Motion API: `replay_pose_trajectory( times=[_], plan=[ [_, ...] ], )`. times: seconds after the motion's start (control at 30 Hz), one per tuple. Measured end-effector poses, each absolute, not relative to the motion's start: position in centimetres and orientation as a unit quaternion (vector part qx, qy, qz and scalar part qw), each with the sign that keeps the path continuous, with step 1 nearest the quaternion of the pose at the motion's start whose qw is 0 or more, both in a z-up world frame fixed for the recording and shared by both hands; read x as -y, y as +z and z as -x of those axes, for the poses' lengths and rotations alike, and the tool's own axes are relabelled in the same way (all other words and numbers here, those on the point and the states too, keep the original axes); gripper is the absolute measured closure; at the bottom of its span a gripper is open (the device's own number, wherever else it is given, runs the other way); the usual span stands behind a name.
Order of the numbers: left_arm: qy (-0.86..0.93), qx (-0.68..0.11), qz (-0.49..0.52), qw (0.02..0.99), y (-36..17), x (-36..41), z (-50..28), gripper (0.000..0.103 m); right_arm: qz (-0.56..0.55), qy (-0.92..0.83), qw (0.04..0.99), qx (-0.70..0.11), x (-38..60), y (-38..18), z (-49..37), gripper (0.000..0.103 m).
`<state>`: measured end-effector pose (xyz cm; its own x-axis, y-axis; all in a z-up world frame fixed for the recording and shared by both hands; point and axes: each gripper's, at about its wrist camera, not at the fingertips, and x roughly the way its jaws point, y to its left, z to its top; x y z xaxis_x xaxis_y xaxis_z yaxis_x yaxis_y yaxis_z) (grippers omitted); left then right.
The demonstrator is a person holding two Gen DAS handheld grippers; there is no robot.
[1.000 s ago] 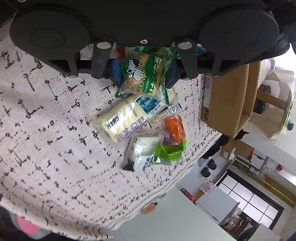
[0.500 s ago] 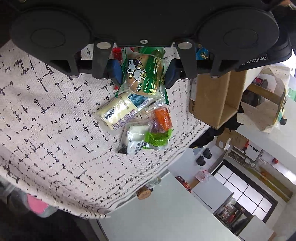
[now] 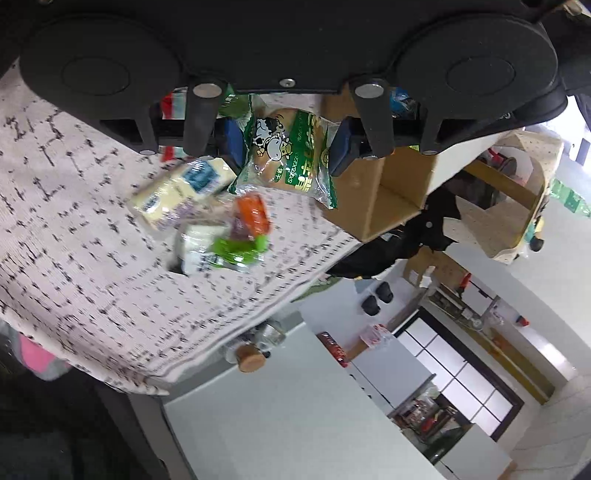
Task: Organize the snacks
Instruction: 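Carry both snacks into the cardboard box and open both tools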
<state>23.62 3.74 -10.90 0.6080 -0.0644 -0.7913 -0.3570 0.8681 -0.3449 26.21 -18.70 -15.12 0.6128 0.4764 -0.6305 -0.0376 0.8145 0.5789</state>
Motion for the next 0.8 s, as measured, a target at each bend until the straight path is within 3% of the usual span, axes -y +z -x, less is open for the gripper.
replay_pose_trajectory(
  times=[0.8],
  plan=[
    [0.136, -0.409, 0.282, 0.857, -9.8, -12.4, -22.9, 0.071, -0.246, 0.198, 0.856, -0.408, 11.0, -12.9, -26.7, 0.056]
  ],
)
